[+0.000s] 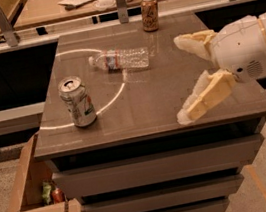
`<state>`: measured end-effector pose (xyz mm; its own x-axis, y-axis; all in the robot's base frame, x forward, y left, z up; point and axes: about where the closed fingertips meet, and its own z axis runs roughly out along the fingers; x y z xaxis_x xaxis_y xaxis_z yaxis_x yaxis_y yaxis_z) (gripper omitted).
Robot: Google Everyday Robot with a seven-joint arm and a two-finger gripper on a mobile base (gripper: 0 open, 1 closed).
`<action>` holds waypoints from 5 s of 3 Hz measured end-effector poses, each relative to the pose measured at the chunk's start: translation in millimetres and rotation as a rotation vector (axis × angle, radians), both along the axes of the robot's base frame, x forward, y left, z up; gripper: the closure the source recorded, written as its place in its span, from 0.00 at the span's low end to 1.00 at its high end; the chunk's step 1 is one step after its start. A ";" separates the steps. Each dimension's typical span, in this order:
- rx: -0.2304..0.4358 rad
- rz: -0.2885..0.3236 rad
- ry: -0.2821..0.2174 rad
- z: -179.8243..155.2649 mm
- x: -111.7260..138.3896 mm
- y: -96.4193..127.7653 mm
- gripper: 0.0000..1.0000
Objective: Move 7up can near orange can
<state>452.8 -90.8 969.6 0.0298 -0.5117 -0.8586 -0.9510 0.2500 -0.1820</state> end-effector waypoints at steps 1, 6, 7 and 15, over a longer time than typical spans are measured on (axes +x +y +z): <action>-0.003 -0.006 0.002 -0.6 0.0 -2.5 0.00; 0.315 0.078 -0.019 -62.3 67.3 127.4 0.00; 0.333 0.054 0.006 -70.0 73.1 148.6 0.00; 0.363 -0.205 -0.034 -79.3 81.9 131.6 1.00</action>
Offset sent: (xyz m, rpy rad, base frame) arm 0.0395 0.0392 -0.0513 0.2654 -0.0374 -0.1169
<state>534.7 40.9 890.3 -0.0096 -0.1745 -0.9846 -0.8698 0.4872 -0.0778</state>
